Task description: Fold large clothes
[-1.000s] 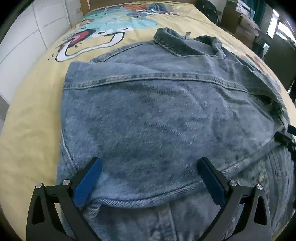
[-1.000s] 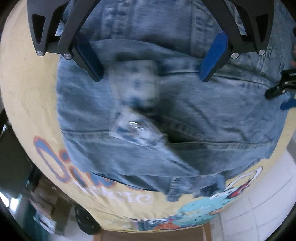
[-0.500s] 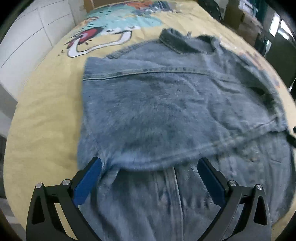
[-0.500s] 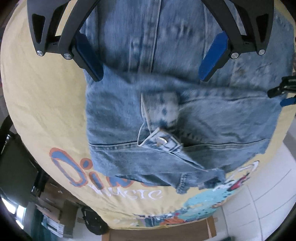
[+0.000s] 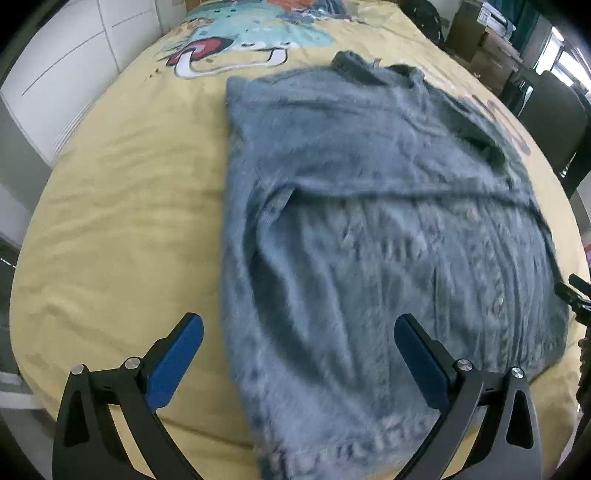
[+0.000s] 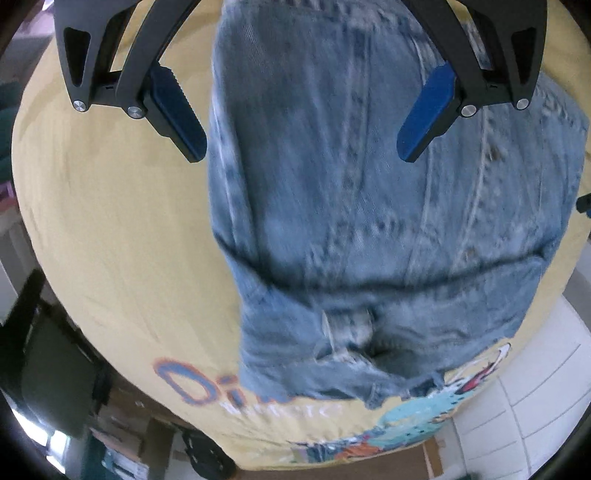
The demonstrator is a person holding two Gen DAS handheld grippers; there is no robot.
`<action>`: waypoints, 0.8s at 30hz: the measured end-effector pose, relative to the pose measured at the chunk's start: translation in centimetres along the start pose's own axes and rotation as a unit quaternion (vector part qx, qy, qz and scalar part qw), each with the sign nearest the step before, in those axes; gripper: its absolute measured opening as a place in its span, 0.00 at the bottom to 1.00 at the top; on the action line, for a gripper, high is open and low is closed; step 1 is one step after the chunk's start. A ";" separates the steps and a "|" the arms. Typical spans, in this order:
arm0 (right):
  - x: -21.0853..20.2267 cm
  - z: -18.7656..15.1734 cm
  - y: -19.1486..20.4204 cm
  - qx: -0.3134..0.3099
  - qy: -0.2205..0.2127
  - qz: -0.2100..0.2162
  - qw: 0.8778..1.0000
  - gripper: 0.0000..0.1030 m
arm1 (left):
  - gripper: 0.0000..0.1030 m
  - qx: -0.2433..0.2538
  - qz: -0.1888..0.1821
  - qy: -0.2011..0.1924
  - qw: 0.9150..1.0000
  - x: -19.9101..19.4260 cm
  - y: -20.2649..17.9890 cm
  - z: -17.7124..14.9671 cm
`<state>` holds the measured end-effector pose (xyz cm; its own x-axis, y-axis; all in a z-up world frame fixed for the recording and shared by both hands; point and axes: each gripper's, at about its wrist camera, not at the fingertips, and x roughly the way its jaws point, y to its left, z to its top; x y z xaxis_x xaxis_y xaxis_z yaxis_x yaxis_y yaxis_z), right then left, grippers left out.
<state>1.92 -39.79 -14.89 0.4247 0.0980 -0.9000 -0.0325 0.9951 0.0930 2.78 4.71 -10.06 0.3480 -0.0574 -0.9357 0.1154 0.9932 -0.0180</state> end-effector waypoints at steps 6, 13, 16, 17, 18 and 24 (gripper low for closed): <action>-0.4 -2.8 -1.9 0.024 0.021 -0.004 0.999 0.99 | 0.99 0.007 0.016 0.028 0.999 0.4 1.2 -3.2; 0.0 -4.5 -2.9 0.025 0.051 -0.012 0.998 0.99 | 0.99 0.005 -0.001 0.060 0.998 2.9 1.5 -5.7; 0.8 -5.5 -3.2 0.035 0.073 0.002 0.997 0.99 | 0.98 0.004 -0.021 0.082 0.996 4.2 1.3 -6.4; 1.1 -5.7 -3.2 0.034 0.082 0.002 0.996 0.99 | 0.96 0.003 -0.032 0.089 0.995 4.6 1.3 -6.7; 1.5 -6.0 -3.1 0.030 0.092 0.000 0.995 0.99 | 0.94 0.001 -0.041 0.090 0.995 4.7 1.3 -7.0; 2.1 -6.0 -2.7 0.038 0.119 0.025 0.992 0.78 | 0.35 -0.004 -0.096 0.101 0.990 5.0 1.4 -7.9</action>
<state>-2.49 -42.18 -19.56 0.1977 0.1558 -0.9678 0.0242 0.9862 0.1637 -2.71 6.58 -17.52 0.1270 -0.2244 -0.9662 0.1529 0.9669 -0.2045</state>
